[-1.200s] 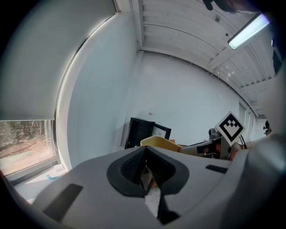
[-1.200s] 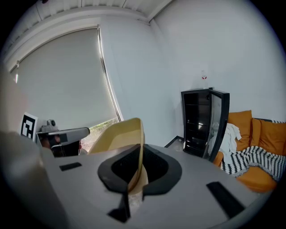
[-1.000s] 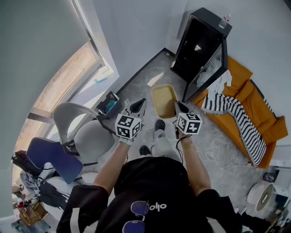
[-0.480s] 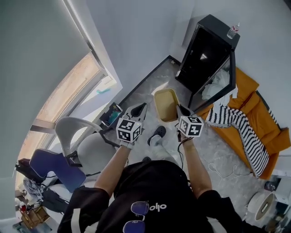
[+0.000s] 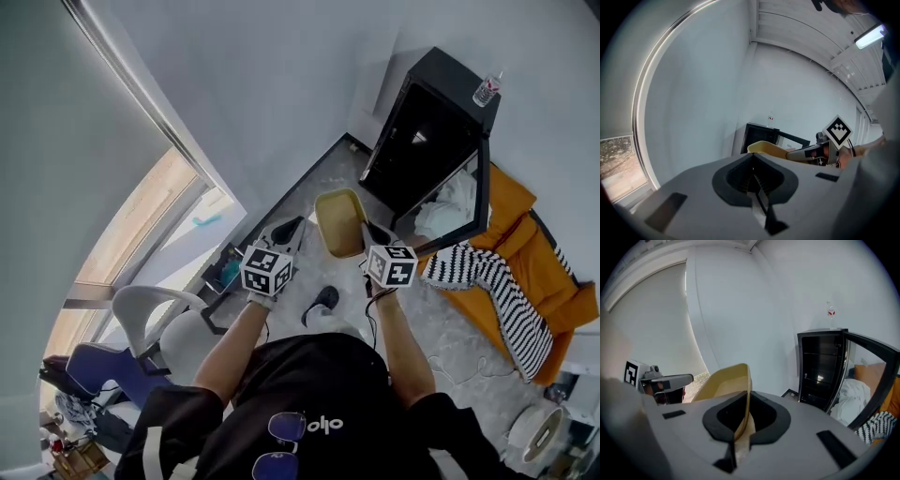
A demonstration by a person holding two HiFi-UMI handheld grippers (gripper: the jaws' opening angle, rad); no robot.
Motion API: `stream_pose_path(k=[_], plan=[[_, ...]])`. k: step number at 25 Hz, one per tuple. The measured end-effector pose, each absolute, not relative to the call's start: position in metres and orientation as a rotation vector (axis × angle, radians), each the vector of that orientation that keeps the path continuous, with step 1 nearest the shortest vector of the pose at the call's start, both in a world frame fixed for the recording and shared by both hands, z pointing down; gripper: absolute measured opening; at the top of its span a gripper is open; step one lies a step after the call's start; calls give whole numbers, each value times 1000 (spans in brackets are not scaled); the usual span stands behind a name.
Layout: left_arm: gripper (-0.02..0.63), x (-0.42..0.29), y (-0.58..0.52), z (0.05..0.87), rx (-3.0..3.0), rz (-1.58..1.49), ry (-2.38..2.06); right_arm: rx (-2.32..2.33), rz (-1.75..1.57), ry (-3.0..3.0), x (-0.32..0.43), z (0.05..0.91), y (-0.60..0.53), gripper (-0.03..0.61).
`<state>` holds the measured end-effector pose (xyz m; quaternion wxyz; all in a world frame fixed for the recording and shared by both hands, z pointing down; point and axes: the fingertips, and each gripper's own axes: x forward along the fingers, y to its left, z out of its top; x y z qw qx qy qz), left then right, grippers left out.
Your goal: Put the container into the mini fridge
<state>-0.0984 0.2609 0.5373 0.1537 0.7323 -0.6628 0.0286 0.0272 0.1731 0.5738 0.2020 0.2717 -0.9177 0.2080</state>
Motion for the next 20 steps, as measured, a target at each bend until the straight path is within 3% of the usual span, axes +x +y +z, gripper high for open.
stream_pose_path(k=[20], plan=[[6, -102, 113, 545, 2168, 119, -1777, 862, 663, -2531, 32, 579, 48, 21]])
